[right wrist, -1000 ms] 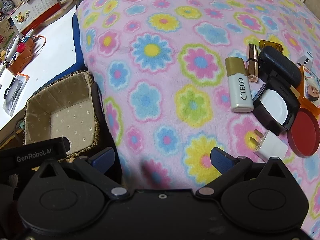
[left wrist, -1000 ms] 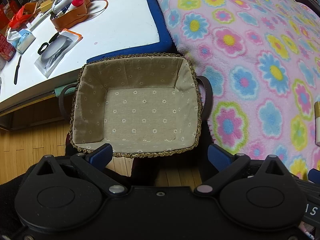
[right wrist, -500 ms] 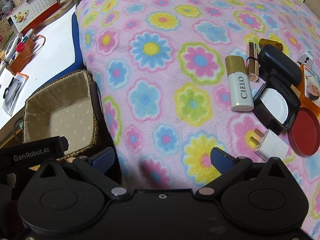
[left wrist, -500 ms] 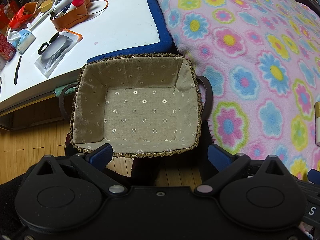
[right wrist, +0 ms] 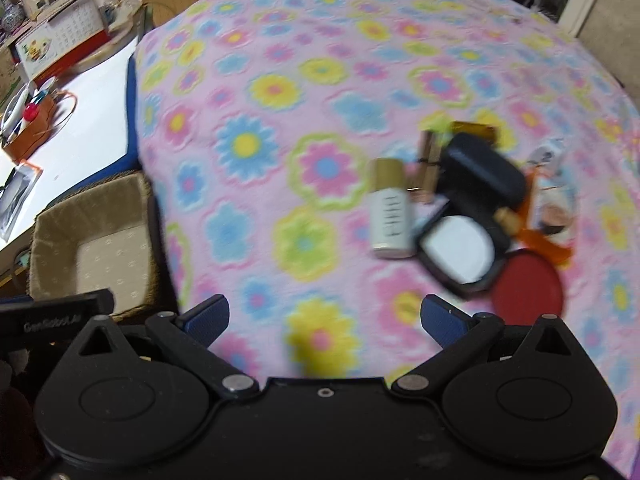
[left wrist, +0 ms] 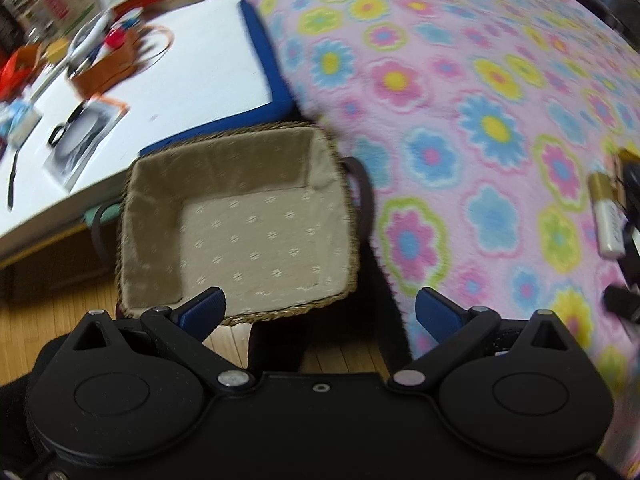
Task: Organize rigid objects
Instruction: 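Move the left tool to the white plug charger while the right tool approaches the red round lid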
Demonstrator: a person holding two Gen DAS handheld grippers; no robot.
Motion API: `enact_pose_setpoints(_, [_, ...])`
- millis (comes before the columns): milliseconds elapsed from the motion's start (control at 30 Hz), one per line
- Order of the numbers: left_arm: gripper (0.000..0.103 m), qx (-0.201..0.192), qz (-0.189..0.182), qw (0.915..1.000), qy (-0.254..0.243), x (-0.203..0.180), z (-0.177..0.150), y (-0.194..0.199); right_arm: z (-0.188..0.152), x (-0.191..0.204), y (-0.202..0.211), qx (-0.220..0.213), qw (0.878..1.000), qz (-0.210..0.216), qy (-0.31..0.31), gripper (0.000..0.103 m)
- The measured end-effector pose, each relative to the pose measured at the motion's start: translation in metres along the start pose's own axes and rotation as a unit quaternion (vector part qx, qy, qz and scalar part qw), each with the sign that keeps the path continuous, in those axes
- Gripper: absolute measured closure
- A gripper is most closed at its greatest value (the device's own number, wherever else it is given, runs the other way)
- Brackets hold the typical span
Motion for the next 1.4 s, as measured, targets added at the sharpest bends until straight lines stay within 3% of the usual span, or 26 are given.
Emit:
enact_pose_setpoints(267, [0.005, -0.014, -0.019, 0.9967, -0.077, -0.035, -0.009, 0.007, 0.004, -0.091, 0.008, 0.006, 0.999, -0.041, -0.031, 0.001])
enact_pose_setpoints(467, [0.005, -0.009, -0.031, 0.9925, -0.118, -0.055, -0.018, 0.007, -0.008, -0.135, 0.001, 0.013, 0.996, -0.054, -0.062, 0.001])
enact_pose_setpoints(633, [0.005, -0.013, -0.017, 0.9903, -0.138, -0.06, -0.022, 0.006, -0.01, -0.144, -0.013, 0.028, 0.995, -0.047, -0.083, 0.002])
enact_pose_setpoints(1100, [0.006, 0.015, -0.074, 0.9874, -0.139, -0.077, -0.028, 0.006, -0.009, -0.144, -0.043, 0.028, 0.994, -0.03, -0.101, 0.009])
enact_pose_setpoints(1233, [0.01, -0.01, -0.09, 0.9805, -0.175, -0.101, -0.028, 0.019, -0.012, -0.149, -0.044, 0.036, 0.994, -0.02, -0.1, 0.013])
enact_pose_setpoints(1300, [0.01, -0.027, -0.103, 0.9741, -0.199, -0.12, -0.027, 0.028, -0.014, -0.152, -0.045, 0.044, 0.994, -0.017, -0.099, 0.022])
enact_pose_setpoints(1400, [0.01, -0.037, -0.134, 0.9639, -0.227, -0.153, -0.03, 0.036, -0.017, -0.159, -0.044, 0.052, 0.993, -0.007, -0.109, 0.022])
Point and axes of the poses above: each gripper's, at about its wrist camera, not at the fingertips, and y roughly against the way its jaws point, x to its left, z to its top, the point moved 9 cm from there along -y, roughly the way its jaws point, and after that the axes turned 2 degrees about -x, right-handed, at the moved point
